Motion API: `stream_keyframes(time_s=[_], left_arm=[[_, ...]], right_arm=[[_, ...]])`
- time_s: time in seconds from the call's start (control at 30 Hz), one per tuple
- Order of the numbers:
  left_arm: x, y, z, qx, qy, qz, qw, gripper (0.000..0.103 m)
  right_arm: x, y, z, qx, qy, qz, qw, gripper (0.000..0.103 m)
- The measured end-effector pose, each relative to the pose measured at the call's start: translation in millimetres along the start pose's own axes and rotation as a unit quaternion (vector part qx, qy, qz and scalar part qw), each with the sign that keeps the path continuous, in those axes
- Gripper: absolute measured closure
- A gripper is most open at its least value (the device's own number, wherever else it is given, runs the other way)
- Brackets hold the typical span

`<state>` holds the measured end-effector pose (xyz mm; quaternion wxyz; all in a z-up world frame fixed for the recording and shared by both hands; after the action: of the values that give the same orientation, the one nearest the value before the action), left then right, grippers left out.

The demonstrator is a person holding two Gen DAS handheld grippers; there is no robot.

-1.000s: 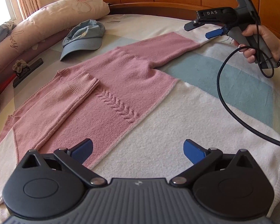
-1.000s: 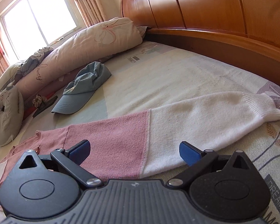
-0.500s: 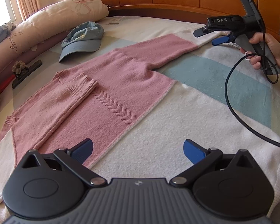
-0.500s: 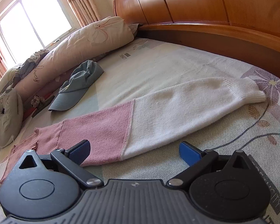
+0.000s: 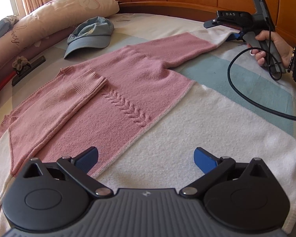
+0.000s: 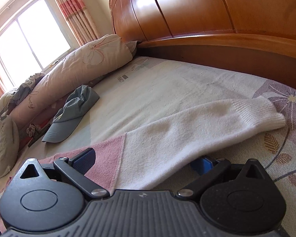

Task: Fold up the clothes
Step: 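Move the open right gripper along the other sleeve to its white cuff, then grasp the white sleeve cuff with the right gripper and lift it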

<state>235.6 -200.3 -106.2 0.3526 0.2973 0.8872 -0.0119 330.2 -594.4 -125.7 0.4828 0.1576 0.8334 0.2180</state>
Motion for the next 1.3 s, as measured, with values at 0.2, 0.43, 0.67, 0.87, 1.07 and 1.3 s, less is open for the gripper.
stream_keyframes(time_s=[0.2,0.43,0.67,0.87,1.07,1.3], left_arm=[[0.4,0.7,2.3,0.005,-0.001,-0.006,1.0,0.001],[-1.9,5.3,-1.6,0.011,-0.009,-0.014,0.9998,0.001],[-2.0,12.3,-11.0,0.012,-0.019,-0.023,0.9995,0.001],[1.6,21.3,-27.6,0.021,-0.031,-0.027,0.9989,0.001],[12.4,40.5,-43.6,0.023,-0.035,-0.043,0.9982,0.001],[29.3,56.4,-55.7,0.027,-0.022,-0.037,0.9987,0.001]], right_arm=[[-6.5,2.1,18.4,0.009,-0.012,-0.011,1.0,0.0],[-11.0,2.0,13.9,-0.018,-0.034,0.022,0.999,0.0],[-22.6,32.3,7.2,-0.046,-0.044,0.008,0.998,0.0],[-24.3,68.3,0.1,-0.06,-0.035,-0.014,0.998,0.0],[-22.2,105.8,-7.9,-0.066,-0.026,-0.035,0.997,0.0],[-19.3,146.9,-3.6,-0.072,-0.012,-0.05,0.996,0.0]])
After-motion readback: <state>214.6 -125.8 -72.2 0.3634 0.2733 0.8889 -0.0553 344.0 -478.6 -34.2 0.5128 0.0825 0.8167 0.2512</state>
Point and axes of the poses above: each gripper's, at about its wrist camera, not at the fingertips, and z roughly the way its jaws point, y to its left, x to its underside, the point moved 2 cm from there along z, roughly the way its jaws point, and after that the axes turned 6 degrees about -x, right-handed, at the moved point
